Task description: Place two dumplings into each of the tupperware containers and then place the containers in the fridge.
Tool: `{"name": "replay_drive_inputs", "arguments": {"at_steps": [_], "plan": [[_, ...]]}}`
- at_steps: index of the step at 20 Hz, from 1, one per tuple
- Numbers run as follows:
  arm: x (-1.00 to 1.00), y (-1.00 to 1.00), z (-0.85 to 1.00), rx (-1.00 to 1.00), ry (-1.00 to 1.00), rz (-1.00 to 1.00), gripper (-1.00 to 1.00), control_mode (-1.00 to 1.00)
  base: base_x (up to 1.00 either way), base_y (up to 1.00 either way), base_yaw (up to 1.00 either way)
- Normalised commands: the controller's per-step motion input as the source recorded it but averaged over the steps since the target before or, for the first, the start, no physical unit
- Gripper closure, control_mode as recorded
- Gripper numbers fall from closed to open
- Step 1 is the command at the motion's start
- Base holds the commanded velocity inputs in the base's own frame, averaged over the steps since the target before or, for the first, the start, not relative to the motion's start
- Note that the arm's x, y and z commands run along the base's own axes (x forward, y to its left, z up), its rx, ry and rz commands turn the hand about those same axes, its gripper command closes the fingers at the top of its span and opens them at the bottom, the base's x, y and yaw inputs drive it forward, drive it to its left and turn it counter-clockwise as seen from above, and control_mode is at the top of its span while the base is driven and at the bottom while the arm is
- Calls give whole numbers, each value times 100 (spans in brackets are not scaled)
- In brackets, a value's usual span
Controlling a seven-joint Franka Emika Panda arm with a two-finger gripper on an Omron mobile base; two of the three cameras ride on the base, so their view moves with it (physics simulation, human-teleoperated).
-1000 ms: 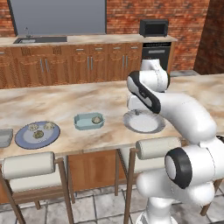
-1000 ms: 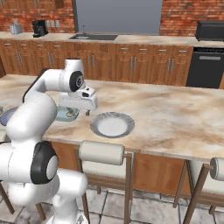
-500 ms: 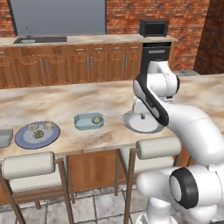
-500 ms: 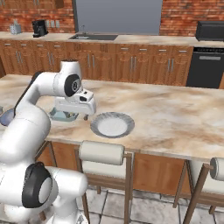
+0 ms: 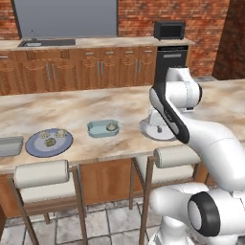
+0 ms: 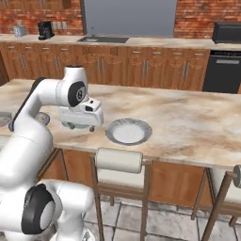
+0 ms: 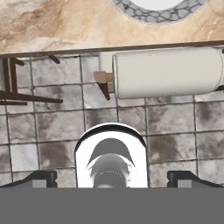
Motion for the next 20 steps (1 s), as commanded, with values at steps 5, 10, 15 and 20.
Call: {"name": "replay_drive_inputs", "arguments": {"at_steps": [5,10,15,20], "plan": [[0,0,0,0,0,0,-100,100,-9,100,0],[0,0,0,0,0,0,-100,100,0,99,0],[0,0,0,0,0,0,-100,100,4,57,0],[0,0,0,0,0,0,-100,100,30,-9,1]]}}
